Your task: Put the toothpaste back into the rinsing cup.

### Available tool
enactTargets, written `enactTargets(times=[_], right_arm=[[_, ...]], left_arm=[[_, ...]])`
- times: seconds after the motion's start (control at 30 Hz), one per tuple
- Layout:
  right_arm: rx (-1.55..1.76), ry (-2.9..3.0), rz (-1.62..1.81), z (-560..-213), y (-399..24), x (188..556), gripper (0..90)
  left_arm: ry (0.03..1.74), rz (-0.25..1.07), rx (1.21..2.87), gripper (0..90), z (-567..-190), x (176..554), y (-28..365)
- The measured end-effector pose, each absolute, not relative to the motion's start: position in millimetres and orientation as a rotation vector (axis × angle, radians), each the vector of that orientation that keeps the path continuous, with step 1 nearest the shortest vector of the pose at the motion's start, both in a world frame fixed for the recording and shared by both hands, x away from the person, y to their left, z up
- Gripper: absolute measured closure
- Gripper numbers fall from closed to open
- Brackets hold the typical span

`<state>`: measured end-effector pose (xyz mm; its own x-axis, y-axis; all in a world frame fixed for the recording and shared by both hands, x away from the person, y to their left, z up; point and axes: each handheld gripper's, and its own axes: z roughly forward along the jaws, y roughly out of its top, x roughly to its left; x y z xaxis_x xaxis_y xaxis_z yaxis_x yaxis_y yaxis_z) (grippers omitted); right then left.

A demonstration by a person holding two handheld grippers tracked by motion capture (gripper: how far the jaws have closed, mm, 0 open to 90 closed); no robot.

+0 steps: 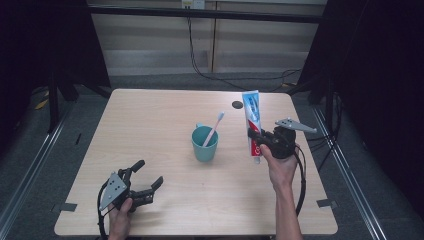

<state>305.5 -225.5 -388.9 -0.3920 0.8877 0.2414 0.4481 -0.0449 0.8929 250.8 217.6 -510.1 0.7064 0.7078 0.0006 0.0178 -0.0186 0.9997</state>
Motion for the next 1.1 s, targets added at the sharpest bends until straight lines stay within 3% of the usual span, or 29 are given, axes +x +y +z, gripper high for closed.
enactTargets(times=[1.1], right_arm=[[1.216,1.757,1.601,-364,-194,316,72.4]], left_arm=[[0.624,0.608,1.501,15.6,-510,251,217]])
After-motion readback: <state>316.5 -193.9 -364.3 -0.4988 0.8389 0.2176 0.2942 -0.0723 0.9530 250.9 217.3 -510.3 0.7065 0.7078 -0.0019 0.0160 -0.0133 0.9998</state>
